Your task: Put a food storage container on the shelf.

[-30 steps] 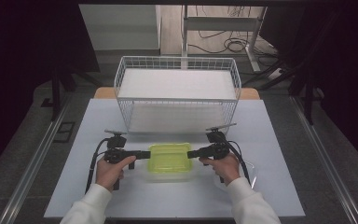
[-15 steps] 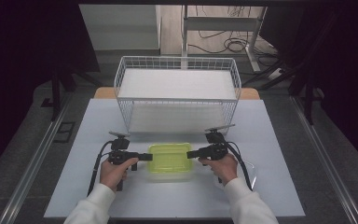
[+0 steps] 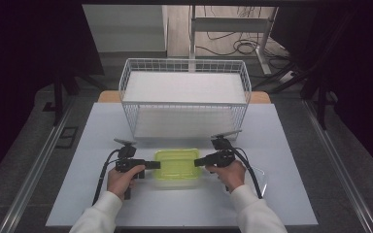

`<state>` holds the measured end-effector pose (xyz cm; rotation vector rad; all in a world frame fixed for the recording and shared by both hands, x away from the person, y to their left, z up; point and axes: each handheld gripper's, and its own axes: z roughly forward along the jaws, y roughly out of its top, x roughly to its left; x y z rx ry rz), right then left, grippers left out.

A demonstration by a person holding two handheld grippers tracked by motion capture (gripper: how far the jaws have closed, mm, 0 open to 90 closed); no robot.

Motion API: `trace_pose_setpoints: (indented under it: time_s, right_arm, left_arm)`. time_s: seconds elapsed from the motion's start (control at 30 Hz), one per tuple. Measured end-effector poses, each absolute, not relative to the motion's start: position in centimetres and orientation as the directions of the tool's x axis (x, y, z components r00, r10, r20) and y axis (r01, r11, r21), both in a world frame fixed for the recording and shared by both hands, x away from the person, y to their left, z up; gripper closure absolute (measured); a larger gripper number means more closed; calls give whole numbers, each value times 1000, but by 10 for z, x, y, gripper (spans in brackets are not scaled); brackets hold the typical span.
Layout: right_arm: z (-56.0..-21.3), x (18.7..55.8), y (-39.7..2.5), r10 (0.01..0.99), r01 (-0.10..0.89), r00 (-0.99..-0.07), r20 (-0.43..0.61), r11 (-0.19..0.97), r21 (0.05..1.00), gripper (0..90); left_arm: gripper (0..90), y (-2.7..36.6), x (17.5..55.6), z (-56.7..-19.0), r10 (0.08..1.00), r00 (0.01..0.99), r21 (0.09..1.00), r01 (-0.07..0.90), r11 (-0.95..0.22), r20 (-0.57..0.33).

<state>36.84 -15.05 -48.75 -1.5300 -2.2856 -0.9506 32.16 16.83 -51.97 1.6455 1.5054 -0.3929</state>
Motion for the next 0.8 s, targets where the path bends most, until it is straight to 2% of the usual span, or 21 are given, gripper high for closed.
trace_pose_setpoints:
  time_s: [0.13, 0.27, 0.33, 0.63, 0.8]
  right_arm:
    - [-489, 367, -147, 742, 891, -430, 514, 255, 376, 675]
    - [-485, 366, -152, 722, 889, -433, 540, 243, 387, 748]
    - [-482, 366, -154, 717, 886, -436, 544, 235, 400, 774]
    - [-470, 356, -166, 680, 856, -478, 556, 218, 469, 778]
    - [-460, 349, -169, 660, 825, -517, 545, 215, 523, 778]
  left_arm:
    - [734, 168, 320, -519, 660, 232, 373, 924, 80, -715]
    - [785, 169, 317, -514, 657, 245, 388, 918, 78, -713]
    - [793, 169, 316, -513, 652, 254, 392, 917, 72, -714]
    - [792, 168, 309, -502, 614, 300, 429, 900, 70, -730]
    - [791, 168, 301, -485, 622, 349, 486, 872, 59, -701]
